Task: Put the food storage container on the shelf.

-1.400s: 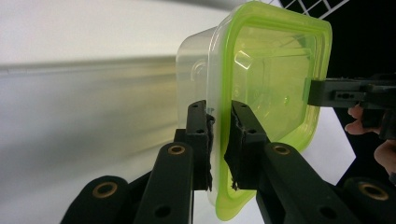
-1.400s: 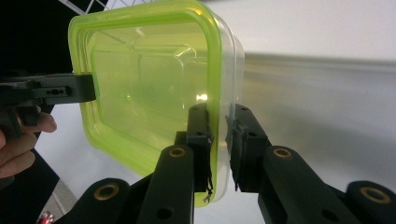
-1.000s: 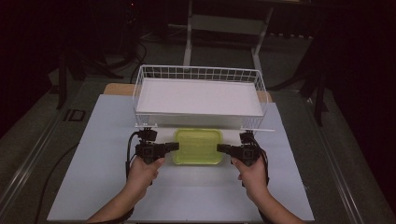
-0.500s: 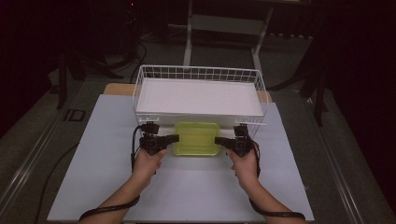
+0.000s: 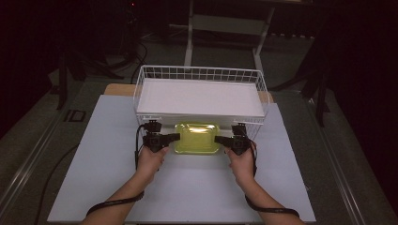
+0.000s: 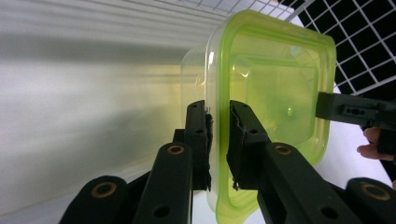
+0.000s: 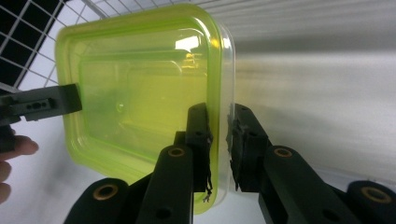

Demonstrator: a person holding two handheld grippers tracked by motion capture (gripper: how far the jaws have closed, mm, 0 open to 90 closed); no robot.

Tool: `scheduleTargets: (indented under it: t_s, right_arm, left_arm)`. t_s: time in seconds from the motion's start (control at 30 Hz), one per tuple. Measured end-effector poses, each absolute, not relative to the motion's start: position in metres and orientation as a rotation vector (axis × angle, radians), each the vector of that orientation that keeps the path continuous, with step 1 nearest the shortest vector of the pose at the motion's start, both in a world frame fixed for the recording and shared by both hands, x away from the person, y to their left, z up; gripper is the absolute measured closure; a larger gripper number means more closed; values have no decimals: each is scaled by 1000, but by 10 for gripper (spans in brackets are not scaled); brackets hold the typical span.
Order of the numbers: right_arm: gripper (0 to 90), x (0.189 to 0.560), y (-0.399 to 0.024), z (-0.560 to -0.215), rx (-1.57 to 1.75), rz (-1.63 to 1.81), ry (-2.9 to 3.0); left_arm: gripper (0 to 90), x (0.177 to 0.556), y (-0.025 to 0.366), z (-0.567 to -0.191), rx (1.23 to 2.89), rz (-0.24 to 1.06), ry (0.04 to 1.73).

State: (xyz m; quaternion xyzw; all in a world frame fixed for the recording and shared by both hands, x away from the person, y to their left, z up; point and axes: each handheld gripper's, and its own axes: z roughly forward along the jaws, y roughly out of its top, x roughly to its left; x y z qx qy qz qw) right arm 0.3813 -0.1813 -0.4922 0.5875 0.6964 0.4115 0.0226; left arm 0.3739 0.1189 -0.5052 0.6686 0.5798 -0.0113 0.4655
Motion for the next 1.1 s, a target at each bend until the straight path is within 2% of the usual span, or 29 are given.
scheduleTargets:
  t_s: [0.17,0.43,0.63,0.7,0.73,0.8,0.83,0.9,1.1]
  right_arm:
    - [758,384,-179,-493,1741,1275,2140]
    - [718,385,-176,-494,1677,1240,2102]
    - [653,391,-176,-498,1678,1262,2111]
    - [562,391,-175,-497,1669,1254,2120]
    - [569,393,-176,-498,1580,1249,2127]
    - [552,387,-173,-495,1708,1256,2135]
    - [547,390,-176,-499,1571,1264,2127]
    - [524,386,-174,-497,1610,1260,2127]
    - [508,377,-174,-492,1538,1284,2142]
  left_arm:
    - [774,378,120,-507,1665,1,1393]
    - [668,384,119,-516,1676,62,1340]
    - [583,387,116,-518,1604,67,1359]
    - [567,387,115,-518,1605,73,1356]
    - [557,387,115,-518,1618,76,1350]
    - [538,386,115,-518,1614,76,1356]
    - [538,386,116,-518,1618,65,1346]
    - [514,384,116,-518,1644,70,1335]
    - [495,378,116,-518,1593,34,1366]
